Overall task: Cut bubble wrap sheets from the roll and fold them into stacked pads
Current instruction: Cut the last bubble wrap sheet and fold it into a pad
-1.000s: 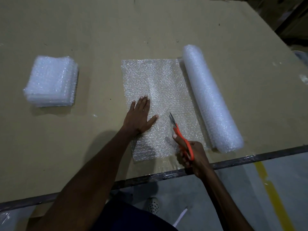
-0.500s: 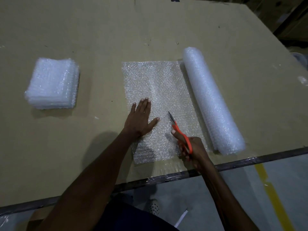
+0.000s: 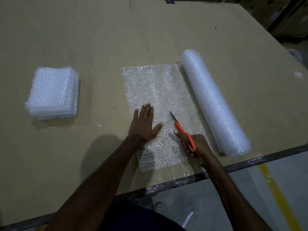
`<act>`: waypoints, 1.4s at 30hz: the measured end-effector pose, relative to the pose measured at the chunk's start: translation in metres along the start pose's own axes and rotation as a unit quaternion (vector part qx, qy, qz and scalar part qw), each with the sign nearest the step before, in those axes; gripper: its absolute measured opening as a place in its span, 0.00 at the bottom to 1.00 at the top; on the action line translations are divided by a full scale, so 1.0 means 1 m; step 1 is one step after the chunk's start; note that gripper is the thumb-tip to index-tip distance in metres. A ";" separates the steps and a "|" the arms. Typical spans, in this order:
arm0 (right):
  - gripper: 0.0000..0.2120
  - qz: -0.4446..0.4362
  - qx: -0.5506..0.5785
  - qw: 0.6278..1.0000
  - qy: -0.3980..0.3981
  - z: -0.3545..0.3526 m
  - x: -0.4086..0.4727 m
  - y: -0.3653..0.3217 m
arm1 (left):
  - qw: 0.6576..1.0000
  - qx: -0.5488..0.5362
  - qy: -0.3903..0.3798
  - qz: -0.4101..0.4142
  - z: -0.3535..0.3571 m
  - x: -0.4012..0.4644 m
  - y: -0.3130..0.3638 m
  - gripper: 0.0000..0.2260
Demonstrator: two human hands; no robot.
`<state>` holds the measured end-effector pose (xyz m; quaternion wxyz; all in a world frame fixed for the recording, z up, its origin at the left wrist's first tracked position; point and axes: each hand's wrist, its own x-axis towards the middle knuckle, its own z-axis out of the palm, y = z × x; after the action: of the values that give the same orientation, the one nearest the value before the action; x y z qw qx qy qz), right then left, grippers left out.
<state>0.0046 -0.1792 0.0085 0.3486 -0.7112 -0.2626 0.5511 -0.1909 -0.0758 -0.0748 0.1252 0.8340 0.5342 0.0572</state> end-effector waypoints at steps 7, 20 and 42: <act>0.26 0.002 -0.023 0.999 0.024 0.007 0.001 -0.007 | 1.000 -0.002 -0.006 0.013 -0.007 0.007 -0.002 0.39; 0.37 0.001 -0.025 0.999 0.038 0.013 0.007 -0.017 | 0.998 0.011 -0.013 0.055 -0.018 0.067 -0.031 0.43; 0.29 -0.015 -0.022 0.999 0.024 0.023 0.030 -0.028 | 0.998 -0.013 -0.008 0.057 -0.014 0.066 -0.036 0.44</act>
<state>-0.0099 -0.1342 0.0087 0.3478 -0.7277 -0.2767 0.5225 -0.1973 0.0002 -0.0734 0.1371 0.8620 0.4838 0.0643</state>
